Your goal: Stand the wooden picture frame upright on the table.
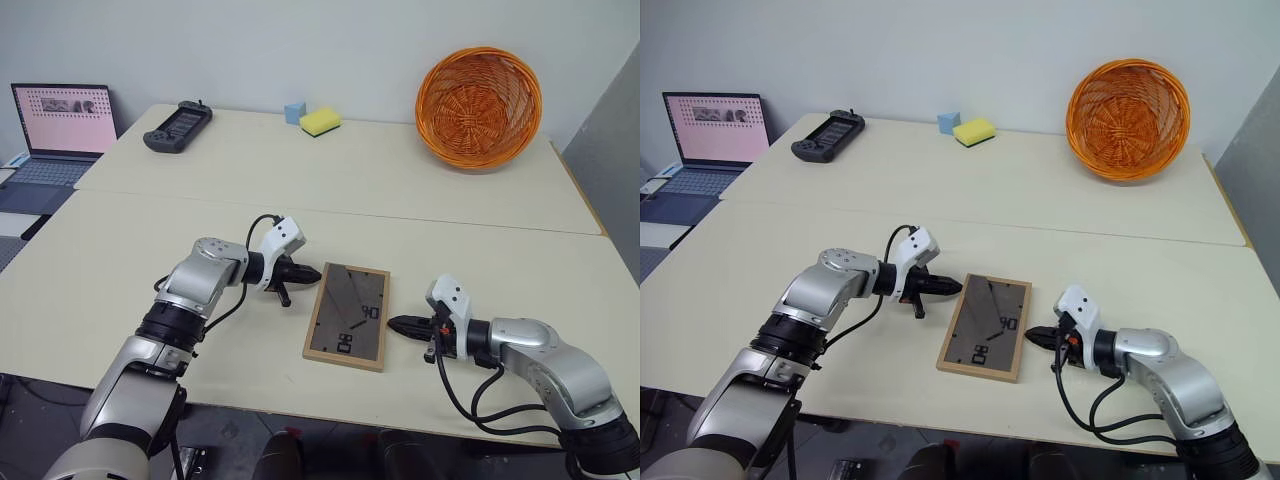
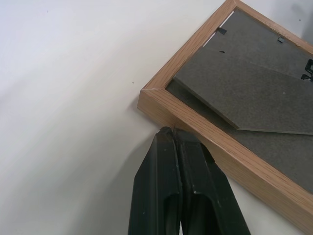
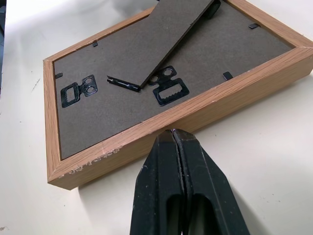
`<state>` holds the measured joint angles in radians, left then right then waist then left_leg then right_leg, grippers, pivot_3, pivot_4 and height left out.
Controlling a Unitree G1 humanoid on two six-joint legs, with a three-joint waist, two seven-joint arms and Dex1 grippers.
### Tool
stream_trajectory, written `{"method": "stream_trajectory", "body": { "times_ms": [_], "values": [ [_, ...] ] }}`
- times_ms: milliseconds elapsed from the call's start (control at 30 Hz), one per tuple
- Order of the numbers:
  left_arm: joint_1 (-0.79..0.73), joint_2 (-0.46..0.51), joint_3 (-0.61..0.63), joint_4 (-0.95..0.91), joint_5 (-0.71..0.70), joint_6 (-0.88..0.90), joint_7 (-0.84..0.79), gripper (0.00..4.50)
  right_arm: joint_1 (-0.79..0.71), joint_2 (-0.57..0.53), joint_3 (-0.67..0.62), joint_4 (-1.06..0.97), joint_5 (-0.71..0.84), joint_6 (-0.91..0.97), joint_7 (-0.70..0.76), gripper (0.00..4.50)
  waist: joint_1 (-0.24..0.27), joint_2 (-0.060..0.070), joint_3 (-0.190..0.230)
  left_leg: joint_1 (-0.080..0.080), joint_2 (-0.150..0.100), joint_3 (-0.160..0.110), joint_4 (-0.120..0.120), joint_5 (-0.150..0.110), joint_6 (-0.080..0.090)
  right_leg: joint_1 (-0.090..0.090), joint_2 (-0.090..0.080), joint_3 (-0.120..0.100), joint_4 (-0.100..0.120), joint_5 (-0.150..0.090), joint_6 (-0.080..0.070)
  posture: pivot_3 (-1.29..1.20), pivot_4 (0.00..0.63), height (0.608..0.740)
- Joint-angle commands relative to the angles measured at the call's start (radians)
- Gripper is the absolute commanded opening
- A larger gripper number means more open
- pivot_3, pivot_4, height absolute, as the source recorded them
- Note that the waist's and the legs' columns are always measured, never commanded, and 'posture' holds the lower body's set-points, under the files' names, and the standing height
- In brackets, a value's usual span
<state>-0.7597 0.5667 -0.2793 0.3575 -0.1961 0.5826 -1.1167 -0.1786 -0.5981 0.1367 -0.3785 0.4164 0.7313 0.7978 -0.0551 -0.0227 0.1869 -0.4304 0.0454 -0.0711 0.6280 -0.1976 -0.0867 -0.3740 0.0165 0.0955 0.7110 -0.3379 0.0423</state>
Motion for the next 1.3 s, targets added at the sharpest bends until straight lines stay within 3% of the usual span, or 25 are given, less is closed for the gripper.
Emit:
{"method": "stream_trajectory", "body": {
  "times_ms": [33,233,467,633,1000,1233,1300],
  "values": [
    [-0.011,0.003,0.024,-0.016,0.004,-0.015,-0.003,0.0,-0.016,-0.005,-0.026,-0.003,0.008,-0.018,0.0,0.01,0.0,0.0,0.0,0.0,0.0,0.0,0.0,0.0,0.0,0.0,0.0,0.0,0.0,0.0,0.0,0.0,0.15,0.74],
    [0.017,0.071,0.053,-0.076,-0.008,0.025,-0.02,0.0,-0.03,-0.024,-0.022,0.032,-0.013,-0.046,0.014,0.01,-0.003,0.0,0.0,0.0,0.0,0.0,0.0,0.0,0.0,0.0,0.0,0.0,0.0,0.0,0.0,0.0,0.15,0.74],
    [0.099,0.192,0.2,-0.393,-0.245,0.539,-0.006,0.0,-0.021,-0.051,-0.034,0.068,-0.013,-0.077,0.027,0.01,-0.003,0.0,0.0,0.0,0.0,-0.001,0.0,0.0,0.0,0.0,0.0,-0.001,0.001,0.0,0.0,0.0,0.15,0.74],
    [0.113,0.139,0.355,-0.53,-0.458,1.011,0.106,0.0,-0.023,-0.05,-0.027,0.087,-0.02,-0.096,0.029,0.01,-0.003,0.0,0.0,0.0,0.0,-0.001,0.0,0.0,0.0,0.0,0.0,-0.001,0.0,-0.001,0.001,0.0,0.15,0.74],
    [0.185,0.266,0.368,-0.234,-1.146,1.032,0.682,0.0,0.013,-0.09,-0.042,0.069,-0.034,-0.119,0.06,0.01,-0.004,0.0,0.0,0.001,0.001,-0.002,0.0,0.0,0.0,0.0,-0.001,-0.001,0.001,-0.001,0.001,0.0,0.15,0.74],
    [0.237,0.34,0.281,-0.226,-1.588,0.984,0.997,0.0,0.03,-0.115,-0.035,0.023,-0.032,-0.127,0.076,0.01,-0.001,0.0,0.0,0.001,0.0,-0.003,0.0,0.0,0.0,0.0,-0.001,-0.001,0.002,-0.001,0.001,0.0,0.15,0.74],
    [0.242,0.373,0.226,-0.238,-1.719,0.917,1.084,0.38,0.036,-0.117,-0.039,0.011,-0.026,-0.116,0.078,0.0,-0.002,0.0,0.0,0.001,0.0,-0.002,0.0,0.0,0.0,0.0,-0.001,-0.001,0.001,-0.001,0.001,0.0,0.15,0.74]
  ]
}}
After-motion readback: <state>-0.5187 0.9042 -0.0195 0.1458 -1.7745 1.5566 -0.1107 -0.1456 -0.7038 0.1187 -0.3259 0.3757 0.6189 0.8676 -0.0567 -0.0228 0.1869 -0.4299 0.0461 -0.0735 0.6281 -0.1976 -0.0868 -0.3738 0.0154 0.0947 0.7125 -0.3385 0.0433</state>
